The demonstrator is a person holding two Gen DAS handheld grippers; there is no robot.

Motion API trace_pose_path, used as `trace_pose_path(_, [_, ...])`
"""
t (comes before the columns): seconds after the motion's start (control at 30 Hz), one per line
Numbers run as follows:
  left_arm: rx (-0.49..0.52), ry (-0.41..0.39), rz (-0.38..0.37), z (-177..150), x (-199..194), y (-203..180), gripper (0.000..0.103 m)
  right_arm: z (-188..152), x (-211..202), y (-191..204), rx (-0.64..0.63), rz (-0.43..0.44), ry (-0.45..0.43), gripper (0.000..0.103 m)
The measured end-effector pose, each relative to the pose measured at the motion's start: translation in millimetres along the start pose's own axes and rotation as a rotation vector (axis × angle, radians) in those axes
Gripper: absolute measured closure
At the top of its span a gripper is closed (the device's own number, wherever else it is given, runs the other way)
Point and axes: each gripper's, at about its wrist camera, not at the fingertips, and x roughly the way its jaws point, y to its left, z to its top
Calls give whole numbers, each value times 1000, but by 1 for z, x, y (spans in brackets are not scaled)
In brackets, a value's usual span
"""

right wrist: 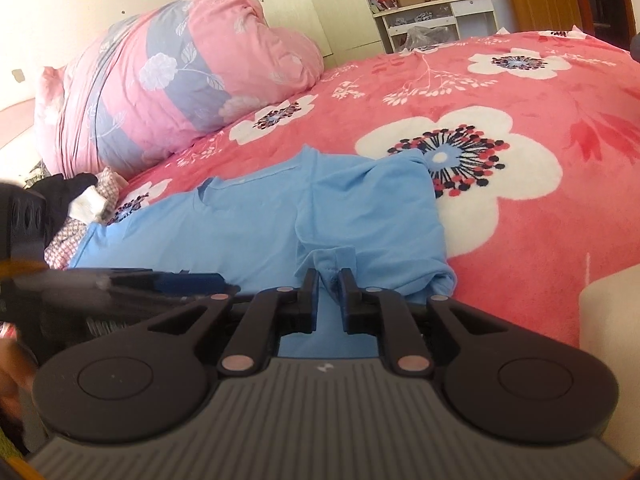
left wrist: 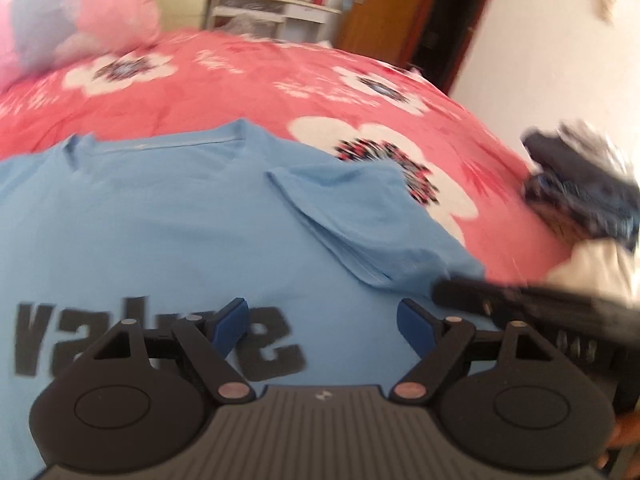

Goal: Fold clothes

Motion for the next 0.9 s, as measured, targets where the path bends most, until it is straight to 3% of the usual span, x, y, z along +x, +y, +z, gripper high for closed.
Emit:
trace_pose_path(0.1, [-61,-7,28,11,-4,10,21,-2,-4,4,-22,11,15,77])
trace_pose_path(0.23, [-28,-38,66,27,-1,6,21,-1,-17,9,-45,52,53,59])
trace_pose_path(0.3, [29,-49,80,33,7,-3,21,2,-26,8,-36,77,55,59])
trace_pose_path(0.43, [164,-39,102,35,28,-23,21,11,-48,-6,39,109,-25,59])
trace_pose_path(0.6, [354,0,197,16,54,-41,20,10,-42,-13,54,-2,-78,62])
trace_pose_path(0.9, [317,-47,277,29,41,-18,24,-11,-9,20,-142,-41,46,67])
